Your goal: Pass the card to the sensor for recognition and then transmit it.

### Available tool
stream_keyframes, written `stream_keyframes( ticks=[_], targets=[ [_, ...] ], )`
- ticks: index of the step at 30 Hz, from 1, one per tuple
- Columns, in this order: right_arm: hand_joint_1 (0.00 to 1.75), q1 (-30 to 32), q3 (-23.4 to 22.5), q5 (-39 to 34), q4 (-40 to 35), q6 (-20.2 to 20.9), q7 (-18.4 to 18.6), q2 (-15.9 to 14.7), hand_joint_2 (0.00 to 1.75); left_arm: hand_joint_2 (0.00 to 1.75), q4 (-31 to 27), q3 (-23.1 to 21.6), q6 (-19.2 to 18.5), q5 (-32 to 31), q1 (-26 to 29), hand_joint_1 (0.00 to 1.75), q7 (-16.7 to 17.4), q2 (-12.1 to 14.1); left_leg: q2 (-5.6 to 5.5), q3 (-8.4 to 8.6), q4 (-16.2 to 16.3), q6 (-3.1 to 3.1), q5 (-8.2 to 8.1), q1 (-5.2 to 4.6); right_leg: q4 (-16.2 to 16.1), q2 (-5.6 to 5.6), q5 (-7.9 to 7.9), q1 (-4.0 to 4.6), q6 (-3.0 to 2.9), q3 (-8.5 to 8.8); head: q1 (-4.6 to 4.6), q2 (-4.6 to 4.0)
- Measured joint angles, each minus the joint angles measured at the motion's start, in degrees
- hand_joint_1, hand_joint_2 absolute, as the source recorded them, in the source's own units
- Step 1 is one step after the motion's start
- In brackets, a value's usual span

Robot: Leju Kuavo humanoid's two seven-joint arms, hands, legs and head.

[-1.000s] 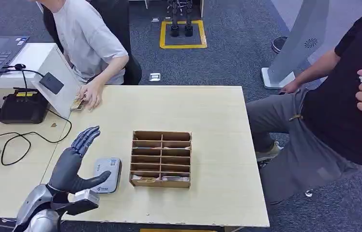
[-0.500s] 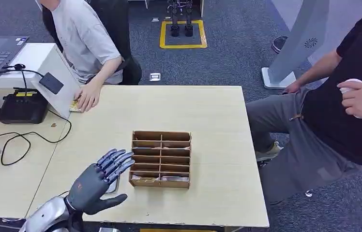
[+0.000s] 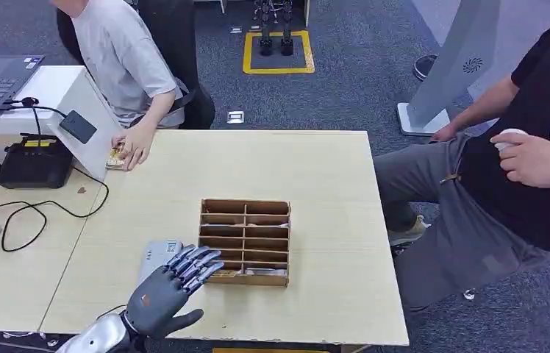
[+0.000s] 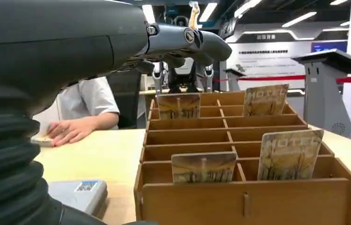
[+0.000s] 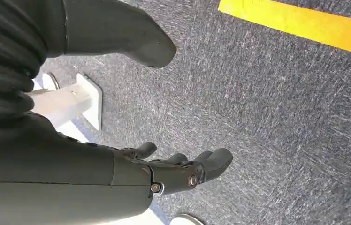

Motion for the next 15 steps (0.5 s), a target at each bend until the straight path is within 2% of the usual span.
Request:
stream_keyframes(
  ticks=[7, 15],
  targets=[
    [0.00, -0.05, 0.00, 0.17, 0.00, 0.17, 0.44, 0.00, 1.75, 1.75, 3.06, -1.12, -1.05, -1.46, -1.38, 0.00, 4.09, -1.68, 0.00, 0.00, 0.00, 0.00, 0.00, -0.01, 0.00, 0.00, 0.00, 0.00, 0.00, 0.00, 0.00, 0.02],
    [0.00, -0.09, 0.00, 0.26, 0.00, 0.09, 0.85, 0.00, 1.75, 1.75, 5.69, -1.09, -1.73, -1.25, -2.69, 0.00, 6.82, -3.93, -0.02, 0.00, 0.00, 0.00, 0.00, -0.01, 0.00, -0.01, 0.00, 0.00, 0.00, 0.01, 0.00, 0.00]
  ],
)
